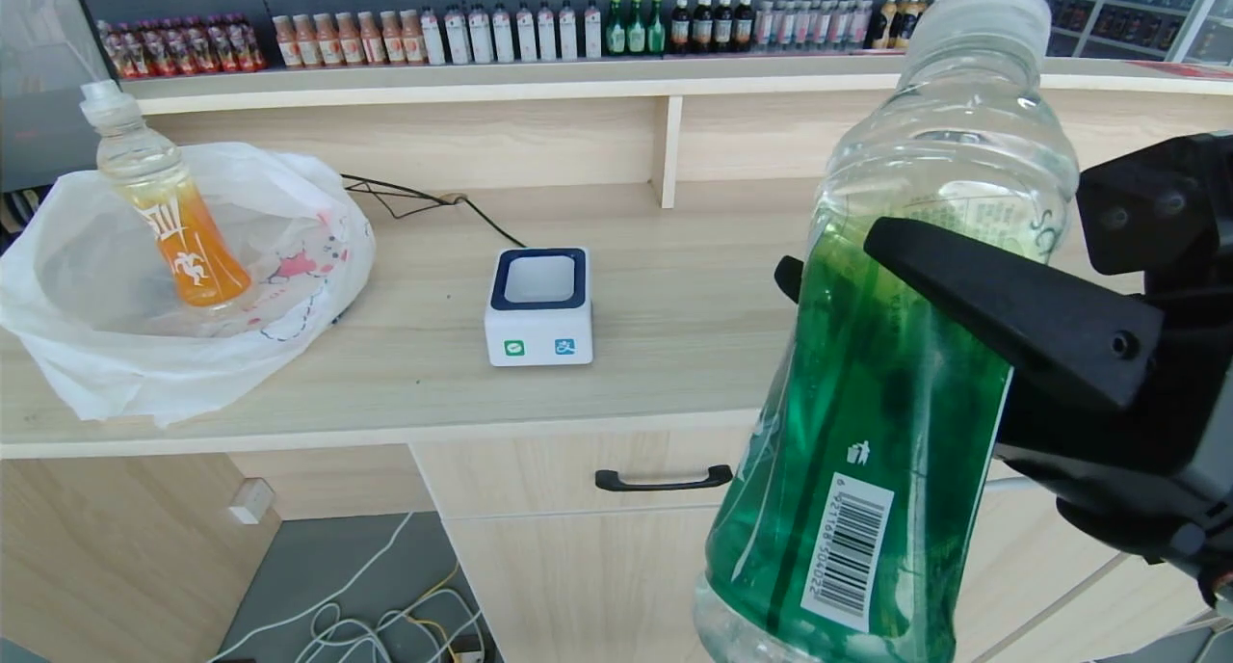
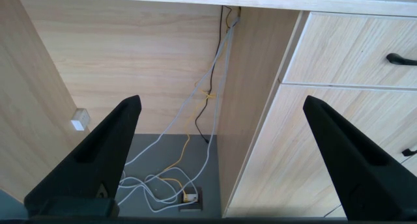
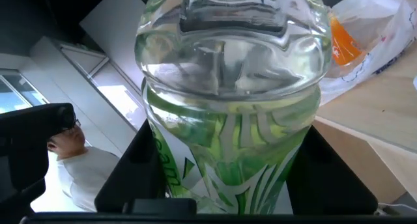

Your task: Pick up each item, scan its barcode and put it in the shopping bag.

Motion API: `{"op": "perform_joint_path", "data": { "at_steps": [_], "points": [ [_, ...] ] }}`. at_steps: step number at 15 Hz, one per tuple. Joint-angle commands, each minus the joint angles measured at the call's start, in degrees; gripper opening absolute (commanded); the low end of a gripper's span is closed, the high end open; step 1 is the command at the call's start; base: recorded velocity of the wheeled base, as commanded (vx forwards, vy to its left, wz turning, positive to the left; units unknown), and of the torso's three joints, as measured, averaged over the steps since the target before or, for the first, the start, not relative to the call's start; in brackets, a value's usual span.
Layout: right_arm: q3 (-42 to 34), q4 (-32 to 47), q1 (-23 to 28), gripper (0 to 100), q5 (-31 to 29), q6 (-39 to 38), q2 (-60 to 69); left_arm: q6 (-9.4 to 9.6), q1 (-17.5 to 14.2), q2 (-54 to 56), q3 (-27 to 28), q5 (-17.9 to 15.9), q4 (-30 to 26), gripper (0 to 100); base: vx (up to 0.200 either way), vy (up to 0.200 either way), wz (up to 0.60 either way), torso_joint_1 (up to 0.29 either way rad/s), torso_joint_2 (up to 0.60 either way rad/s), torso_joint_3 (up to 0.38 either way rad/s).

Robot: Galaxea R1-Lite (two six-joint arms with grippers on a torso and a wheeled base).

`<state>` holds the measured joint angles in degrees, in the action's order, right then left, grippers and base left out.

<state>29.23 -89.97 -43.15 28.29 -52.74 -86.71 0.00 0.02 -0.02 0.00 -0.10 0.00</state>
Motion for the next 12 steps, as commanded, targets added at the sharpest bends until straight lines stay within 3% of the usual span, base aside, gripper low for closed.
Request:
{"op": "perform_joint_path", "data": {
  "at_steps": [1,12],
  "points": [
    [0.2,0.0,0.0,0,0.0,0.0,-0.1,0.00,0.0,0.0,0.0,0.0,0.0,100,0.000,0.000,0.00,0.000,0.00,0.000],
    [0.3,0.0,0.0,0,0.0,1.7,0.9,0.00,0.0,0.0,0.0,0.1,0.0,100,0.000,0.000,0.00,0.000,0.00,0.000]
  ]
}}
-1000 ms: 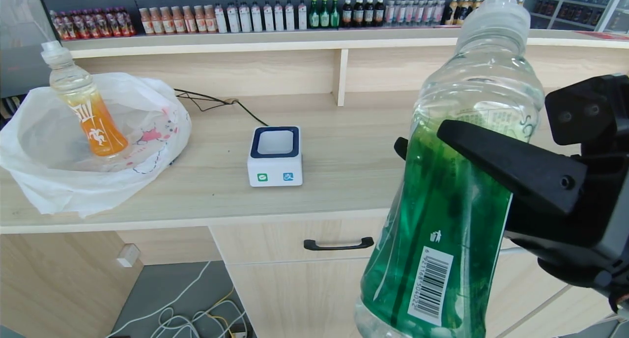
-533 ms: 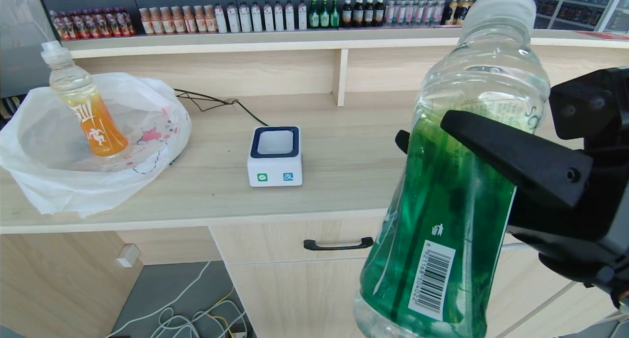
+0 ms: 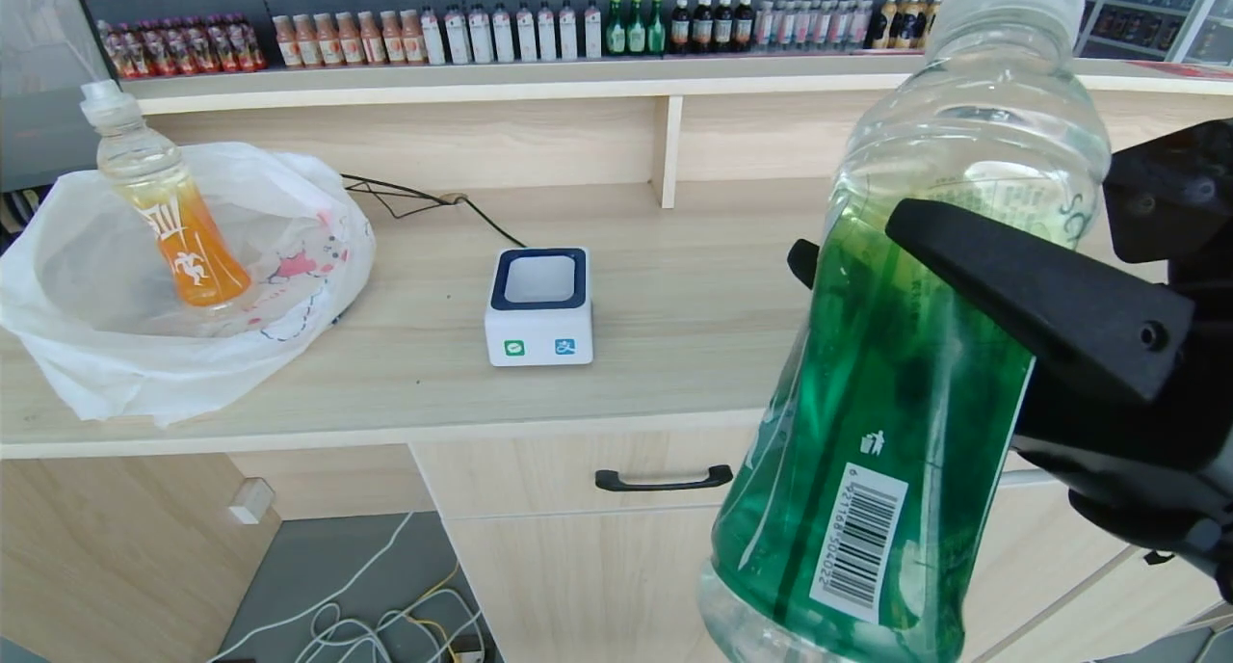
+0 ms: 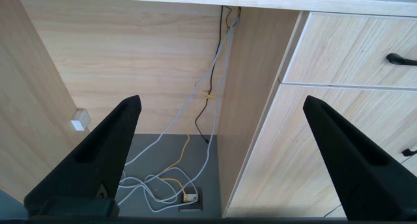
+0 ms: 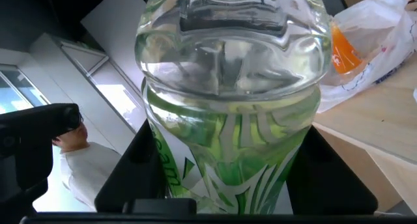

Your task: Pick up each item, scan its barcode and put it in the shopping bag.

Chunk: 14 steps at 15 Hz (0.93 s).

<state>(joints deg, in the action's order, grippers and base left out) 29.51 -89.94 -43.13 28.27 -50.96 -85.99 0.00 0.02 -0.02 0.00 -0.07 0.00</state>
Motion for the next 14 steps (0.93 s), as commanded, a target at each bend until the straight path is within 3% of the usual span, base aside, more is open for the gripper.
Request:
{"op": "perform_joint_path", "data": {
  "at_steps": [1,6,10,14],
  "points": [
    [-0.3,-0.1,0.0,0,0.0,1.3,0.2,0.00,0.0,0.0,0.0,0.0,0.0,100,0.000,0.000,0.00,0.000,0.00,0.000],
    [-1.0,-0.1,0.3,0,-0.8,20.5,-2.6,0.00,0.0,0.0,0.0,0.0,0.0,100,0.000,0.000,0.00,0.000,0.00,0.000],
    [-0.6,10.8,1.0,0,-12.4,38.9,1.6,0.00,0.0,0.0,0.0,0.0,0.0,100,0.000,0.000,0.00,0.000,0.00,0.000],
    [3.6,17.6,1.1,0,-25.5,50.8,5.6,0.26,0.1,0.0,0.0,0.0,0.0,100,0.000,0.000,0.00,0.000,0.00,0.000]
  ]
}}
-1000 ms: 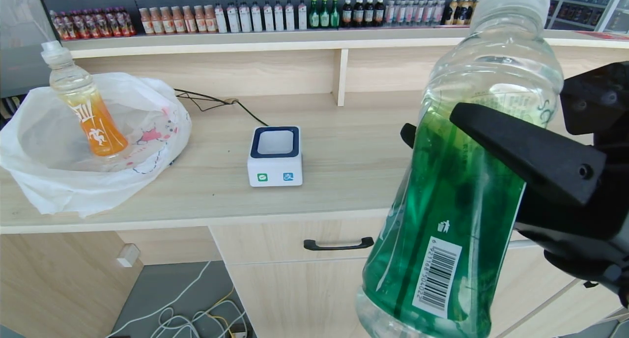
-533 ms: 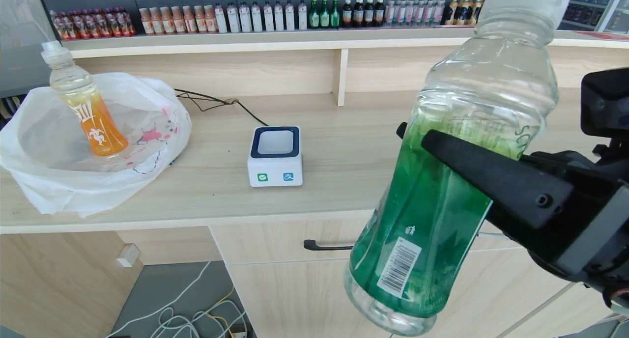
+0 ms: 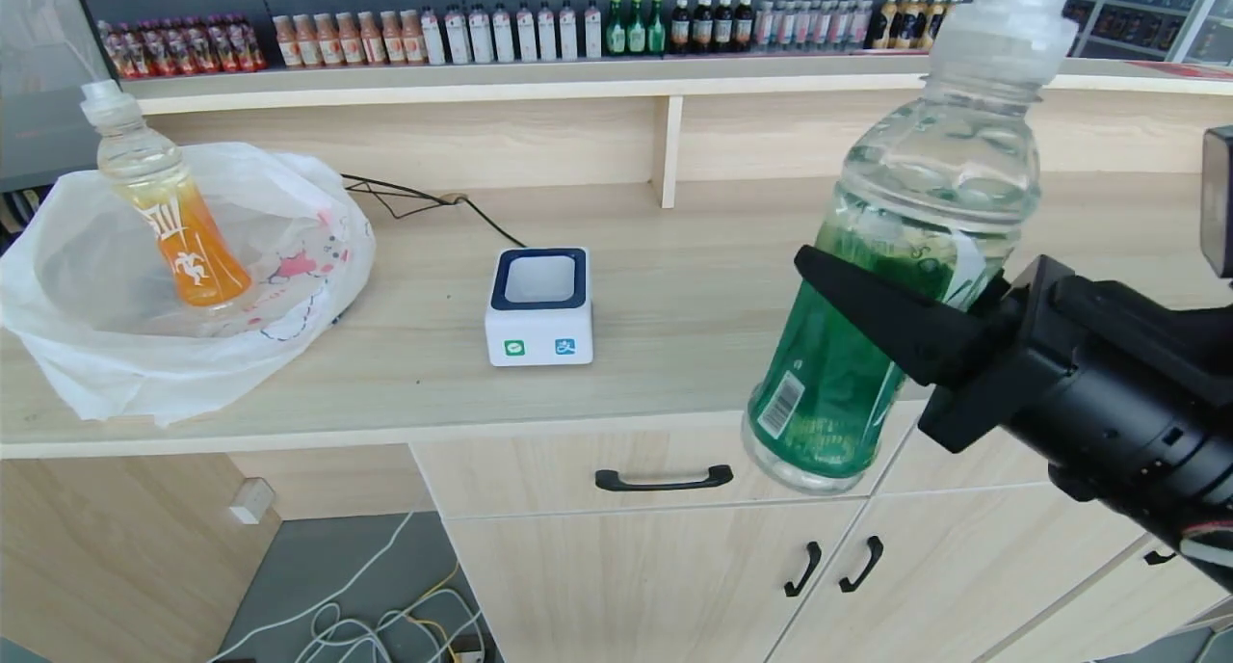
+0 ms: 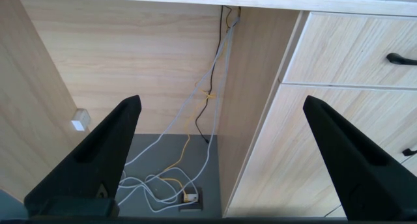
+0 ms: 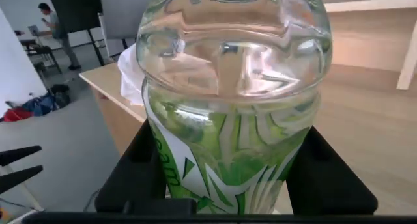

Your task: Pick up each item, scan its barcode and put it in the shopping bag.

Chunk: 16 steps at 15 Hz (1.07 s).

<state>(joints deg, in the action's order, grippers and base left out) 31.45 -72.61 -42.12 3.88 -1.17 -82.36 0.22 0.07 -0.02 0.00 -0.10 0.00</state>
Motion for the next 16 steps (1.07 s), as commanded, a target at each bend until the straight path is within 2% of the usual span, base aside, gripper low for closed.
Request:
{"op": "perform_joint_path", "data": {
  "at_steps": [1,3,5,7,10,11,16],
  "points": [
    [3.2,0.3,0.5,0,-5.6,3.1,1.9,0.04,0.0,0.0,0.0,0.0,0.0,100,0.000,0.000,0.00,0.000,0.00,0.000],
    [3.4,0.2,2.0,0,-16.1,8.2,1.8,0.31,0.0,0.0,0.0,0.0,0.0,100,0.000,0.000,0.00,0.000,0.00,0.000],
    [2.9,0.0,2.0,0,-19.4,11.8,1.8,0.31,0.0,0.0,0.0,0.0,0.0,100,0.000,0.000,0.00,0.000,0.00,0.000],
    [1.7,-0.2,2.6,0,-19.6,14.5,1.5,0.22,0.0,0.0,0.0,0.0,0.0,100,0.000,0.000,0.00,0.000,0.00,0.000],
    [0.8,-2.2,6.3,0,-20.0,15.4,1.6,0.57,0.1,0.0,0.0,0.0,0.0,100,0.000,0.000,0.00,0.000,0.00,0.000],
    [0.5,-3.4,7.1,0,-20.0,15.1,1.5,1.19,0.0,0.0,0.0,0.0,-0.1,100,0.000,0.200,0.00,0.002,0.01,0.002],
    [-2.9,-3.8,7.5,0,-20.0,12.2,2.3,1.10,0.1,0.0,0.0,0.0,-0.1,100,0.000,0.200,0.00,-0.001,0.00,0.005]
  ]
}}
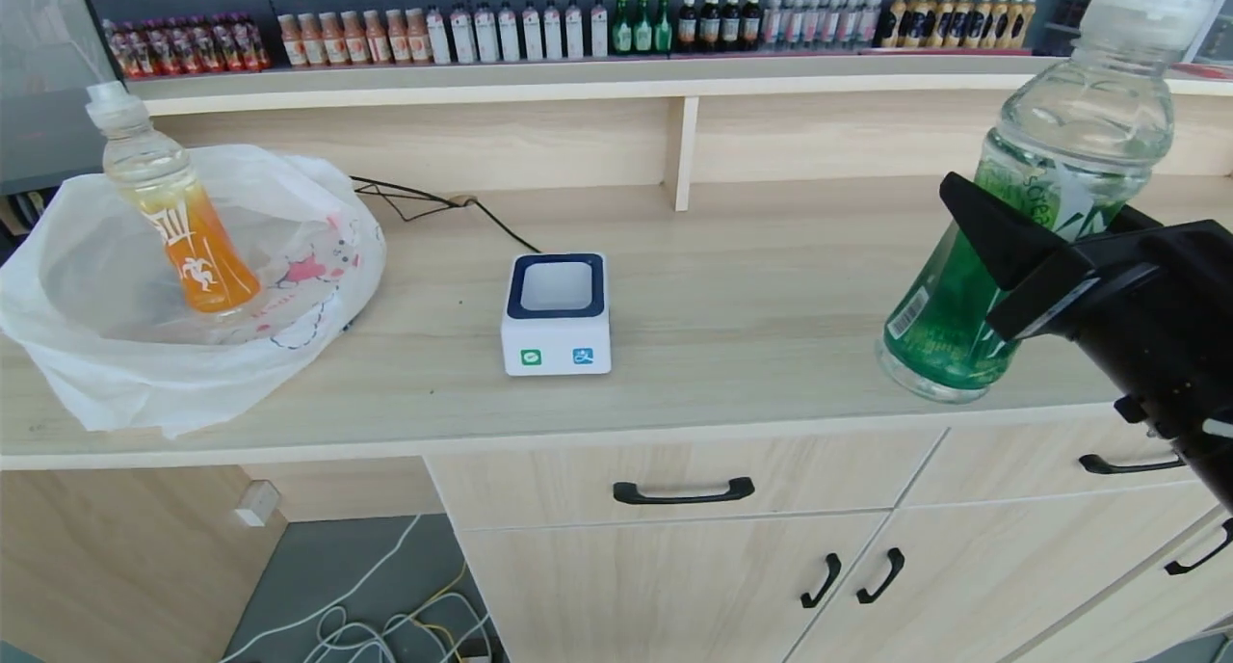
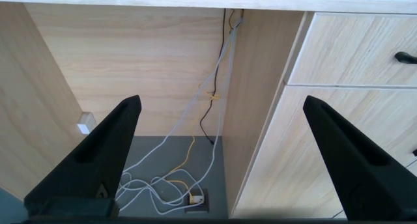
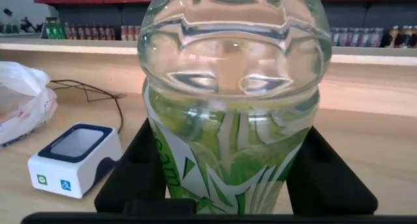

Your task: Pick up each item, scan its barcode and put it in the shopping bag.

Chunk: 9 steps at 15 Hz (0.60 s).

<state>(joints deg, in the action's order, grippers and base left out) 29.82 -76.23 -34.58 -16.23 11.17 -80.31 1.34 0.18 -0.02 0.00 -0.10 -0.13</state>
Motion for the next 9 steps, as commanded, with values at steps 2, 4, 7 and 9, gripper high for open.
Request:
{"op": "perform_joint_path", "data": {
  "at_steps": [2,4,7,9],
  "points": [
    [-1.1,-0.1,0.0,0,0.1,-2.0,0.2,-0.11,0.0,0.0,0.0,0.0,0.0,100,0.000,0.200,0.00,0.010,0.00,0.000],
    [-1.1,-0.1,0.0,0,0.1,-2.0,0.2,-0.11,0.0,0.0,0.0,0.0,0.0,100,0.000,0.200,0.00,0.005,0.00,0.000],
    [-0.6,-0.1,0.0,0,0.0,-1.7,0.2,-0.46,-0.1,0.0,0.0,0.0,0.0,100,0.000,0.200,0.00,0.002,0.00,0.002],
    [-0.2,-0.1,0.0,0,-1.0,-0.8,0.3,-0.99,-0.1,0.0,0.0,0.0,0.1,100,0.000,0.200,0.00,-0.002,0.00,0.002]
  ]
}}
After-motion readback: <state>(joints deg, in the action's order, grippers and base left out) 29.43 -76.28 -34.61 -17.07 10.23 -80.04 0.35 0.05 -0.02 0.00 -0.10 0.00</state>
